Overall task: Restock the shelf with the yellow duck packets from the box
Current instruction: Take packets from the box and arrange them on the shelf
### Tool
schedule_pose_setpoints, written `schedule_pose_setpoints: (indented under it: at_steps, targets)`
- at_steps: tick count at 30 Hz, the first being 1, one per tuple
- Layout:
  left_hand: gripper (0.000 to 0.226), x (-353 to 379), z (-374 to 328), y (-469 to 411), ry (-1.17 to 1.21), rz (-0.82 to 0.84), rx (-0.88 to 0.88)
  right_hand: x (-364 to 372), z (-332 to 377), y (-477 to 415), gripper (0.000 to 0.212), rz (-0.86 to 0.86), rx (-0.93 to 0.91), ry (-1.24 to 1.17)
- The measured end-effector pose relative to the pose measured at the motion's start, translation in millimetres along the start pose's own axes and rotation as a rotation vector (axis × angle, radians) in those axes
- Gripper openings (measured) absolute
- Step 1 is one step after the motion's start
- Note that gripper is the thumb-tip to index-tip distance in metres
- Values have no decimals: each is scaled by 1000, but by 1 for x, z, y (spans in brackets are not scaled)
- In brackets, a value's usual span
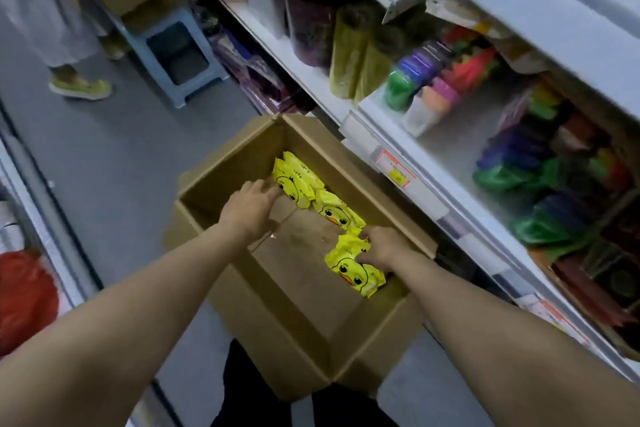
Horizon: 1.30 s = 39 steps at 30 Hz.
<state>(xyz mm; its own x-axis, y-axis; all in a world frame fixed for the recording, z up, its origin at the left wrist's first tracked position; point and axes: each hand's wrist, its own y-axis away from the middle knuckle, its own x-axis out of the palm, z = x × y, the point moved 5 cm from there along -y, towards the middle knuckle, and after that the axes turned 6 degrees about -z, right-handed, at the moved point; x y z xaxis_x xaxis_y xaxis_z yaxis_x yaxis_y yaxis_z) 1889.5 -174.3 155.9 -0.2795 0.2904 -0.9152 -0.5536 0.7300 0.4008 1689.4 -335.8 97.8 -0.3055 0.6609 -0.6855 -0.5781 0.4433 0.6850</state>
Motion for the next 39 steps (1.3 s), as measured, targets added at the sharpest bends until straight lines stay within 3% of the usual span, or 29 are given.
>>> schedule_pose_setpoints:
  at_steps: [8, 16, 24, 26, 29, 33, 39]
  targets:
    - [72, 42, 18, -94, -121, 94, 283, 55, -25, -31, 67, 38, 275, -196]
    - [79, 92, 31, -169, -106, 161, 418, 113, -39, -65, 87, -44, 441, -173]
    - [80, 123, 33, -195, -197, 0, 478, 137, -40, -85, 91, -184, 508, -76]
    - [75, 134, 32, -197, -257, -13, 469, 139, -40, -86, 88, -173, 517, -61]
    - [48, 143, 27, -198, -344, -47, 478, 144, -42, -88, 76, -125, 506, -37]
    - [53, 148, 27, -196, -248, 147, 384, 145, -45, -80, 55, -54, 521, -153]
    - [61, 127, 33, -168, -13, 407, 210, 130, -25, -45, 63, -29, 449, -490]
